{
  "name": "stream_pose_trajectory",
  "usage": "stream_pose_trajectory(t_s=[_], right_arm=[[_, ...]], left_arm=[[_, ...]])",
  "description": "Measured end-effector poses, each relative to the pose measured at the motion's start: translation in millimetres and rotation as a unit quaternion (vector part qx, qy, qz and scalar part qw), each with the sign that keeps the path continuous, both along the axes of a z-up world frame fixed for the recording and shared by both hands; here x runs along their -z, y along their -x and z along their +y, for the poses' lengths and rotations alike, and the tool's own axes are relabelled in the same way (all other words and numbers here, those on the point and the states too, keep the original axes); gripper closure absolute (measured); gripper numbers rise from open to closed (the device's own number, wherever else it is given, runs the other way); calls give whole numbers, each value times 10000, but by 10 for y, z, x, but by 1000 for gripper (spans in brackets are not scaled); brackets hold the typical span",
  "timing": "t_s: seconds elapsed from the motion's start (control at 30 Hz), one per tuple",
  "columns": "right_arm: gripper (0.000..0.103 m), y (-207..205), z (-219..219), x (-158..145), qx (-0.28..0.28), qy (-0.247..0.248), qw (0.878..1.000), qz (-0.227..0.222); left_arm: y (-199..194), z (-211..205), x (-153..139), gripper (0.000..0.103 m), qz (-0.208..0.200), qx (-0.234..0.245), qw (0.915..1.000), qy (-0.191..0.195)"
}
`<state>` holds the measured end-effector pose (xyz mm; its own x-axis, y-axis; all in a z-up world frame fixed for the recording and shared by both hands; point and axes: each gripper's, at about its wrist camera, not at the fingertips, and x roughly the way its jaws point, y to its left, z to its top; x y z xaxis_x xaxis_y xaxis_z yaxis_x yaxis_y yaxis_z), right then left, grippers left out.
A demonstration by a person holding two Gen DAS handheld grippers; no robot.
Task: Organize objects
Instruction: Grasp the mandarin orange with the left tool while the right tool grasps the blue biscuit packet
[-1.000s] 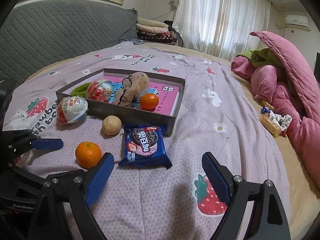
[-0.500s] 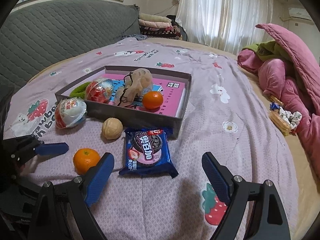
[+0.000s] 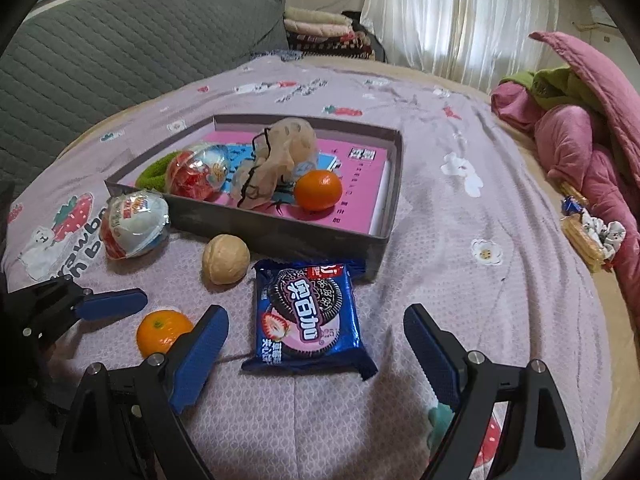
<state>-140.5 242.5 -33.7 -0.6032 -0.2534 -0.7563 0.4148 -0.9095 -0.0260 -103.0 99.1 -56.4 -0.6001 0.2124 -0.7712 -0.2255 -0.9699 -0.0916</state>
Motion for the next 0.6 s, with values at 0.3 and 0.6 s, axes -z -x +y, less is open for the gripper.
stream_pose_trajectory(t_s=[0.3,0.6], right_arm=[[38,128,-119,116,-156,-393,9989,-217],[51,70,-146,155,-351,-389,9985,-151]], left_arm=[[34,-13,-1,25,-12,-2,10000,-2],[74,-25,-17,43,-81,92,9998,-147]])
